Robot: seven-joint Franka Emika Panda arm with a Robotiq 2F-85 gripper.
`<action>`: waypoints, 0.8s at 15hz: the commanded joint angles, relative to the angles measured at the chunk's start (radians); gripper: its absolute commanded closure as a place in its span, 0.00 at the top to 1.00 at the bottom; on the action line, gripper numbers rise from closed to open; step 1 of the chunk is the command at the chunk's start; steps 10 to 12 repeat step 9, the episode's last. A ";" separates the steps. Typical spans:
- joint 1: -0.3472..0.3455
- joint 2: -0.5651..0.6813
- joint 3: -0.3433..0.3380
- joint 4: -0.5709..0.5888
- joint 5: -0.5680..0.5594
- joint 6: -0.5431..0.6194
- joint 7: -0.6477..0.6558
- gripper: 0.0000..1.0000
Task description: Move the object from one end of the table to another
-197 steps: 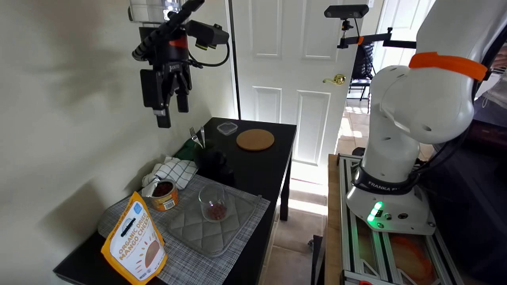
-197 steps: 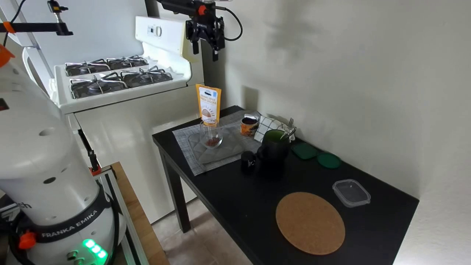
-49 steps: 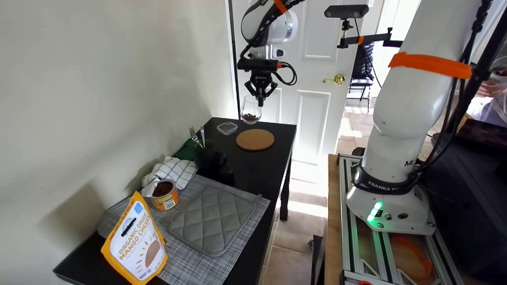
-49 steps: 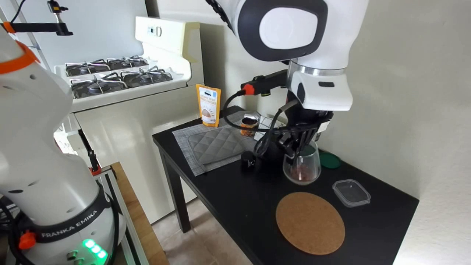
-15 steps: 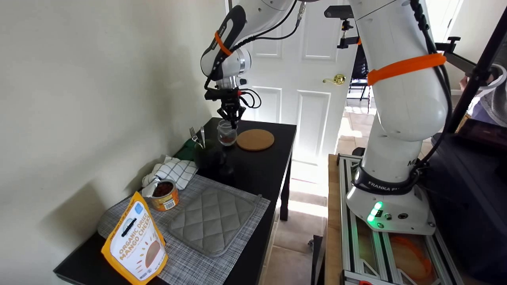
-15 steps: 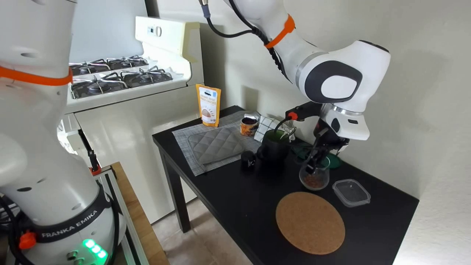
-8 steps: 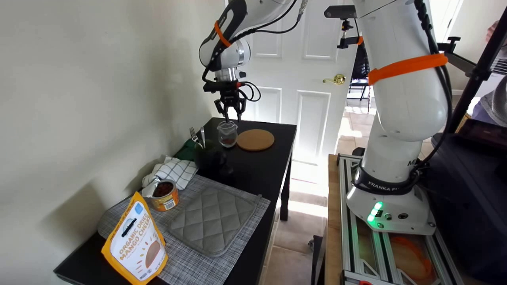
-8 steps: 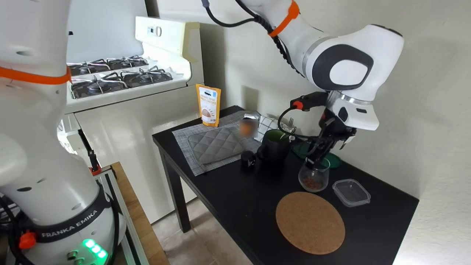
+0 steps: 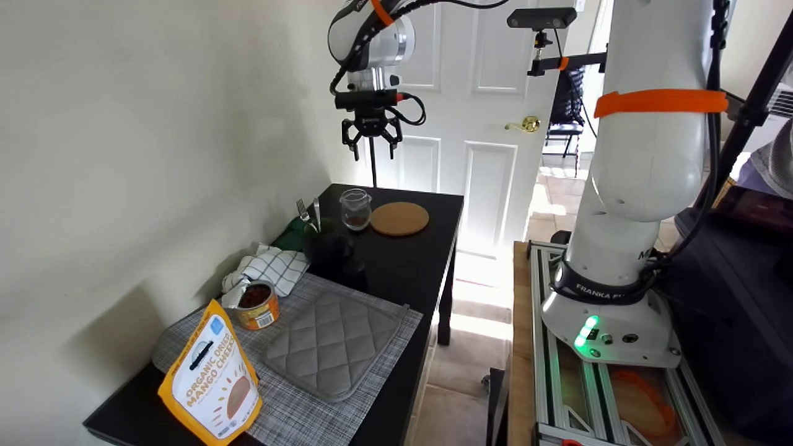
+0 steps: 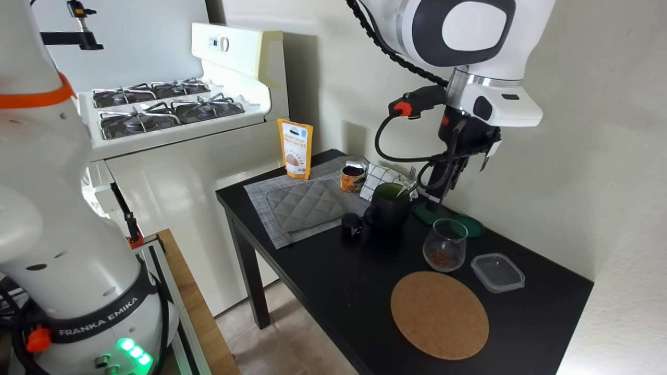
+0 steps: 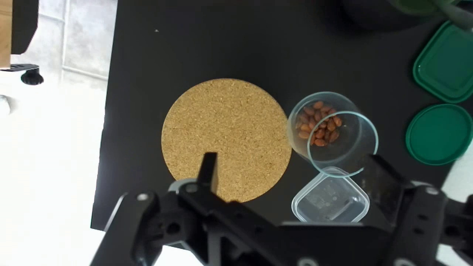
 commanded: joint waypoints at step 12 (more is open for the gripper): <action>-0.002 -0.007 0.004 -0.016 -0.005 0.007 -0.005 1.00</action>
